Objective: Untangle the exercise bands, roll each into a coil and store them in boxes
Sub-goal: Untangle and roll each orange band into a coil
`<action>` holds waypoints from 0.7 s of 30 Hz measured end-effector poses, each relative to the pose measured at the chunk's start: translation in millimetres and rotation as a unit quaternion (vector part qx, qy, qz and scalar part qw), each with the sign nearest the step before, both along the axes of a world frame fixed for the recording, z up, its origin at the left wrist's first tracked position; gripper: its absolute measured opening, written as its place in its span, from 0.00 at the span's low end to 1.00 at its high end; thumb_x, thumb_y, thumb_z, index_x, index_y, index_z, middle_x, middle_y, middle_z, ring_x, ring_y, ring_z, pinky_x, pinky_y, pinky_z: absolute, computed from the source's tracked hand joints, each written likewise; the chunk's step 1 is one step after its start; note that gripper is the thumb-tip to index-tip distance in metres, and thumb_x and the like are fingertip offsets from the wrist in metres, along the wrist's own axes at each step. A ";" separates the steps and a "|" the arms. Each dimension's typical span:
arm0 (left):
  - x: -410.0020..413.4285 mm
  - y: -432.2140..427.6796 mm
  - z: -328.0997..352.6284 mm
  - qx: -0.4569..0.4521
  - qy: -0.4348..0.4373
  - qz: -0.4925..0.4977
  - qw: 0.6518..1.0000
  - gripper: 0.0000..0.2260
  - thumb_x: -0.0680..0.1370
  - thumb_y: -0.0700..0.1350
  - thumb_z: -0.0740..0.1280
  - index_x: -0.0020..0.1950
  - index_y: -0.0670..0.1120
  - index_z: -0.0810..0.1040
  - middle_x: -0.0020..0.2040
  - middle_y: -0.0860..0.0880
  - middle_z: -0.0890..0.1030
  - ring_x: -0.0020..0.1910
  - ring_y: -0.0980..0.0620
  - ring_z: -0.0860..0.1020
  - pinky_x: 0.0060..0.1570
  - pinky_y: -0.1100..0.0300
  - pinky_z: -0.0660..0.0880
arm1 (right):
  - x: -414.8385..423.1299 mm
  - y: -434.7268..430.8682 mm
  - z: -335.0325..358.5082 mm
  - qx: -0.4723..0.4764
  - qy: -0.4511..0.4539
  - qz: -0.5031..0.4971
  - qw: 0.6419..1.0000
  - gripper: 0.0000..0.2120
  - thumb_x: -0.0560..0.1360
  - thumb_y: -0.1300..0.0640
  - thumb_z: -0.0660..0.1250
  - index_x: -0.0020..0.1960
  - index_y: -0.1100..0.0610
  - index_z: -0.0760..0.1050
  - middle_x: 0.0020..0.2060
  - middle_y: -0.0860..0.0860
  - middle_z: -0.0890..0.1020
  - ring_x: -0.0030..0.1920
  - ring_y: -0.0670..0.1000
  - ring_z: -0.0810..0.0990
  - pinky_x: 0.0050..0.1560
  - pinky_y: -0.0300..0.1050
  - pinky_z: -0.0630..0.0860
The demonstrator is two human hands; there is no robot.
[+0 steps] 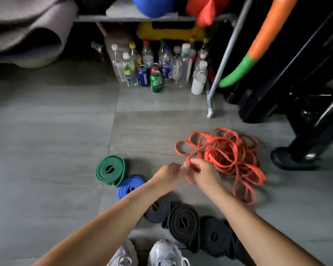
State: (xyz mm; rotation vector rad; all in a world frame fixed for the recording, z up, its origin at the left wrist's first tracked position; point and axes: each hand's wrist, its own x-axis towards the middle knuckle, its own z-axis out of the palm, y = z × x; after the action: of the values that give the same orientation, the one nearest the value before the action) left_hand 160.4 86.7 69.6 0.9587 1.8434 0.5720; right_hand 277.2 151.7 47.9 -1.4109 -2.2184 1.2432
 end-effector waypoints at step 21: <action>33.6 -120.0 375.4 0.348 -0.138 0.115 0.920 0.07 0.81 0.42 0.60 0.44 0.46 0.74 0.41 0.46 0.77 0.43 0.50 0.77 0.52 0.51 0.77 | 52.4 -69.1 244.1 0.118 0.094 0.030 0.988 0.05 0.72 0.58 0.68 0.41 0.49 0.76 0.41 0.55 0.84 0.45 0.58 0.82 0.51 0.56 0.77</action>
State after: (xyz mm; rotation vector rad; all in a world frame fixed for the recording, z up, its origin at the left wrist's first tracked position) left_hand 194.0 -33.3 445.0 1.0398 1.5121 1.4986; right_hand 329.6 82.7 292.0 -1.1008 -2.2067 1.0421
